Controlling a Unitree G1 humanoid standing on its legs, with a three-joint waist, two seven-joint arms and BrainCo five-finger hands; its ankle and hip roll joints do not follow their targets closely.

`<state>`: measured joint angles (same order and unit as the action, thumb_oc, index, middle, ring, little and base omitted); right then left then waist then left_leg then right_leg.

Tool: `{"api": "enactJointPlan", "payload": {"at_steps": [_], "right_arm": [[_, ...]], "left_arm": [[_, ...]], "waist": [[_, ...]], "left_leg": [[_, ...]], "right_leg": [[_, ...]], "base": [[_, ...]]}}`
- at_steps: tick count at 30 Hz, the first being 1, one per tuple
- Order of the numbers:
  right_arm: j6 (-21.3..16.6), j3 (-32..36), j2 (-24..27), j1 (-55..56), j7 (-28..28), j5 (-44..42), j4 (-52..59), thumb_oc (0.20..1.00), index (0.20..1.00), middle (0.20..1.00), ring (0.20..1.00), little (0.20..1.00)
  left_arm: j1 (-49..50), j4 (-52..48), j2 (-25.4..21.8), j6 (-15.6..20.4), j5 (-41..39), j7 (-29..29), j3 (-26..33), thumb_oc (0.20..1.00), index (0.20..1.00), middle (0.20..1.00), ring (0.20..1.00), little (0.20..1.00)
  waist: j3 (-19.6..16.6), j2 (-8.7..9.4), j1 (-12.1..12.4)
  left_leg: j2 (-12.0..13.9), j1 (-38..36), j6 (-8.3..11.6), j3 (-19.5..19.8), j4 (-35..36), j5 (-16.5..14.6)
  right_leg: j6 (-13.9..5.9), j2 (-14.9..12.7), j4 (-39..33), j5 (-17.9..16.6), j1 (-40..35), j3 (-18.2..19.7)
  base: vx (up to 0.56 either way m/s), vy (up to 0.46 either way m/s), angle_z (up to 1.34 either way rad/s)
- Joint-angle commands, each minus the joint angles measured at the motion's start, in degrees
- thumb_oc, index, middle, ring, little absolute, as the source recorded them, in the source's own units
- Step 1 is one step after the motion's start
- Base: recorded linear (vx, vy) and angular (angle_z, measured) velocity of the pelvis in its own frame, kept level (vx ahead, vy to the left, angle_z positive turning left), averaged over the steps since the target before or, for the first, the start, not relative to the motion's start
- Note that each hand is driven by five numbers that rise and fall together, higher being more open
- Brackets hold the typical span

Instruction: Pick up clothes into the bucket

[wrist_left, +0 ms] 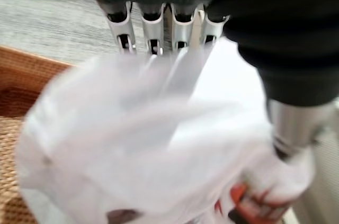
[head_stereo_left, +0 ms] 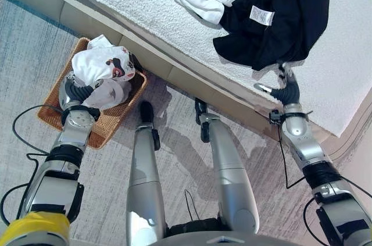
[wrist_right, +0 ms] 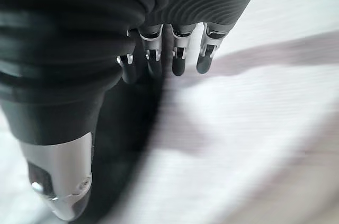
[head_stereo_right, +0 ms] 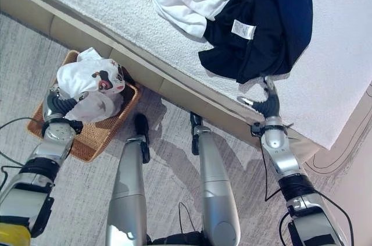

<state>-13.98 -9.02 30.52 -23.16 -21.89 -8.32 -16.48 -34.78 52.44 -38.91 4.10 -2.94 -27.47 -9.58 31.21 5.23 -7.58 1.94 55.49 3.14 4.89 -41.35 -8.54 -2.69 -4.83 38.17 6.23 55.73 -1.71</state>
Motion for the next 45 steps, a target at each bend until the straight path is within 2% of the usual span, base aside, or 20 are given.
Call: {"api": "enactJointPlan", "payload": {"at_steps": [1,6,7,8,9,12,16,17,19,26,28,29,30,31,32,34,35,43,44,45], "right_arm": [[-4.7,5.3,2.7,0.2,-3.1,1.9,5.6,1.000,1.000,1.000,1.000,1.000],[-4.2,8.9,6.7,-4.1,-5.7,3.3,5.9,1.000,1.000,1.000,1.000,1.000],[-4.3,8.9,6.8,-4.4,-5.8,3.3,5.8,1.000,1.000,1.000,1.000,1.000],[-3.9,8.8,7.9,-6.3,-6.5,3.6,5.0,1.000,1.000,1.000,1.000,1.000],[-3.5,8.7,9.0,-7.8,-7.0,4.4,4.6,1.000,1.000,1.000,1.000,1.000],[-3.0,7.2,12.7,-14.6,-8.3,5.0,2.9,1.000,1.000,1.000,1.000,1.000],[0.0,0.6,20.0,-27.9,-7.5,5.8,-2.9,1.000,1.000,1.000,1.000,1.000],[-0.1,0.2,20.1,-28.3,-7.5,5.7,-3.2,1.000,1.000,1.000,1.000,1.000],[1.9,-6.7,22.5,-37.3,-5.9,4.9,-12.2,1.000,1.000,1.000,1.000,1.000],[4.6,-21.5,21.3,-52.9,-2.5,5.3,-32.6,1.000,1.000,1.000,1.000,1.000],[6.1,-26.3,20.2,-57.7,0.2,4.8,-43.3,1.000,1.000,1.000,1.000,1.000],[6.1,-26.5,20.1,-57.8,0.2,4.7,-43.5,1.000,1.000,1.000,1.000,1.000],[7.5,-29.7,20.0,-58.8,4.2,5.2,-49.8,1.000,1.000,1.000,1.000,1.000],[7.4,-29.8,20.2,-59.2,4.2,5.2,-50.0,1.000,1.000,1.000,1.000,1.000],[8.8,-31.7,20.5,-59.5,7.2,5.9,-54.9,1.000,1.000,1.000,1.000,1.000],[8.9,-32.1,20.8,-59.4,8.3,6.2,-56.4,1.000,1.000,1.000,1.000,1.000],[9.5,-33.6,20.9,-59.1,11.8,7.7,-58.8,1.000,1.000,1.000,1.000,1.000],[9.9,-32.3,19.7,-53.4,16.4,7.8,-60.2,1.000,1.000,1.000,1.000,1.000],[10.1,-32.5,19.7,-53.1,17.6,7.9,-60.5,0.768,0.768,0.768,0.768,0.768],[10.1,-32.5,19.7,-53.1,17.6,7.9,-60.5,0.693,0.693,0.693,0.693,0.693]], "left_arm": [[2.9,0.6,-1.7,-1.4,4.6,-2.6,4.0,1.000,1.000,1.000,1.000,1.000],[7.7,0.3,-0.8,-2.4,5.7,-2.1,6.7,1.000,1.000,1.000,1.000,1.000],[7.5,0.3,-0.8,-2.3,5.7,-2.2,6.8,1.000,1.000,1.000,1.000,1.000],[8.5,1.0,-0.3,-2.3,5.3,-1.8,7.1,1.000,1.000,1.000,1.000,1.000],[9.1,1.2,0.1,-2.3,5.2,-1.8,7.5,1.000,1.000,1.000,1.000,1.000],[11.4,1.7,2.1,-1.8,4.1,-1.8,7.9,1.000,1.000,1.000,1.000,1.000],[16.1,-4.4,5.8,2.4,-0.4,0.2,5.7,1.000,1.000,1.000,1.000,1.000],[16.2,-4.5,6.0,2.4,-0.4,0.2,5.9,1.000,1.000,1.000,1.000,1.000],[18.4,-9.3,8.5,5.2,-3.3,3.7,2.0,1.000,1.000,1.000,1.000,1.000],[20.1,-14.9,14.1,8.7,-7.8,8.9,-7.9,1.000,1.000,1.000,1.000,1.000],[19.3,-16.4,15.9,9.3,-9.2,10.9,-12.6,1.000,1.000,1.000,1.000,1.000],[19.3,-16.4,15.9,9.3,-9.2,10.9,-12.6,1.000,1.000,1.000,1.000,1.000],[19.3,-18.0,16.8,9.1,-10.2,13.0,-15.5,1.000,1.000,1.000,1.000,1.000],[19.1,-18.1,16.8,9.1,-10.2,13.0,-15.4,1.000,1.000,1.000,1.000,1.000],[19.1,-18.1,17.5,8.9,-9.8,14.3,-17.5,1.000,1.000,1.000,1.000,1.000],[19.0,-18.2,17.9,8.5,-9.9,15.3,-18.5,1.000,1.000,1.000,1.000,1.000],[19.3,-18.1,18.2,8.2,-9.5,17.1,-19.9,1.000,1.000,1.000,1.000,1.000],[18.4,-16.0,19.7,7.1,-7.9,19.7,-22.4,1.000,1.000,1.000,1.000,1.000],[18.2,-16.0,19.7,7.0,-7.6,19.9,-22.6,1.000,1.000,1.000,1.000,1.000],[18.2,-16.0,19.7,7.0,-7.6,19.9,-22.6,1.000,1.000,1.000,1.000,1.000]], "waist": [[-1.4,0.82,0.8],[-1.4,0.34,2.0],[-1.4,0.44,1.7],[-1.4,0.16,2.2],[-1.4,0.20,2.5],[-1.4,-0.13,3.3],[-1.4,-0.74,5.6],[-1.4,-0.82,5.4],[-1.4,-1.37,6.9],[-1.4,-3.19,9.0],[-1.4,-4.28,10.3],[-1.4,-4.35,10.2],[-1.4,-5.03,10.9],[-1.4,-5.26,10.9],[-1.4,-6.04,11.5],[-1.4,-6.60,11.7],[-1.4,-7.40,12.1],[-1.4,-9.04,12.6],[-1.4,-9.11,12.6],[-1.4,-9.12,12.6]], "left_leg": [[-1.6,-3.5,-3.13,-0.5,-2.8,-5.4],[-1.9,-5.0,-2.84,-0.2,-1.2,-4.8],[-2.1,-3.8,-2.98,-0.5,-0.6,-2.7],[-2.1,-5.2,-2.78,-0.1,-0.6,-4.3],[-2.2,-4.4,-2.87,-0.4,0.2,-2.4],[-2.3,-5.5,-2.57,-0.3,2.2,-1.4],[-2.9,-7.8,-1.98,-0.2,6.5,0.7],[-2.9,-7.9,-1.98,-0.2,6.6,0.7],[-3.5,-9.0,-1.80,0.0,9.2,2.0],[-4.7,-12.1,-1.33,1.7,16.5,5.5],[-5.3,-13.6,-0.87,3.3,20.3,7.5],[-5.4,-13.6,-0.86,3.3,20.4,7.5],[-5.6,-15.5,-0.45,4.6,21.8,6.8],[-5.7,-14.4,-0.58,4.6,22.2,8.6],[-6.1,-16.0,-0.24,5.5,23.1,7.7],[-6.3,-16.2,-0.17,6.0,23.7,8.1],[-6.4,-16.4,-0.09,6.7,24.6,8.7],[-7.0,-16.6,-0.37,7.4,24.8,9.3],[-7.0,-16.6,-0.39,7.5,24.8,9.3],[-7.0,-16.6,-0.39,7.5,24.8,9.3]], "right_leg": [[-2.44,-1.6,-1.8,3.2,-6.2,-0.3],[-2.40,-1.8,-3.0,3.0,-7.6,-0.7],[-2.06,-2.1,-3.8,1.2,-6.6,-1.0],[-2.36,-1.9,-3.4,2.8,-7.8,-0.7],[-1.96,-2.2,-4.1,1.1,-7.1,-1.1],[-1.98,-2.4,-5.2,0.6,-7.8,-1.3],[-2.12,-3.2,-7.2,-0.2,-9.8,-2.0],[-2.12,-3.2,-7.3,-0.2,-9.8,-2.0],[-2.12,-3.9,-7.9,-0.4,-10.7,-2.6],[-2.16,-5.3,-9.1,-0.5,-12.4,-4.4],[-2.14,-6.3,-9.4,-0.4,-13.2,-5.8],[-2.14,-6.4,-9.5,-0.4,-13.2,-5.9],[-2.39,-7.0,-8.7,1.6,-14.6,-6.5],[-2.01,-7.1,-9.4,-0.2,-13.7,-7.1],[-2.36,-7.6,-8.7,1.9,-15.0,-7.5],[-2.40,-7.8,-8.6,2.0,-15.2,-8.0],[-2.34,-8.0,-8.4,2.1,-15.0,-8.5],[-2.38,-8.2,-7.3,2.5,-14.5,-8.3],[-2.41,-8.3,-7.3,2.5,-14.5,-8.2],[-2.41,-8.3,-7.3,2.5,-14.5,-8.2]], "base": [[-0.01,-0.031,0.05],[-0.02,-0.011,0.02],[0.00,0.000,0.00],[-0.09,-0.003,0.00],[0.00,0.000,0.00],[-0.03,-0.011,0.05],[0.00,-0.023,0.11],[0.00,-0.017,0.16],[0.00,-0.012,0.17],[0.01,-0.041,0.19],[0.00,-0.107,0.29],[0.08,-0.162,0.34],[0.00,-0.070,0.37],[0.09,-0.152,0.55],[0.01,-0.056,0.51],[0.05,-0.081,0.43],[0.01,-0.057,0.25],[0.00,-0.014,0.05],[0.00,0.000,0.00],[-0.01,-0.012,0.04]]}}
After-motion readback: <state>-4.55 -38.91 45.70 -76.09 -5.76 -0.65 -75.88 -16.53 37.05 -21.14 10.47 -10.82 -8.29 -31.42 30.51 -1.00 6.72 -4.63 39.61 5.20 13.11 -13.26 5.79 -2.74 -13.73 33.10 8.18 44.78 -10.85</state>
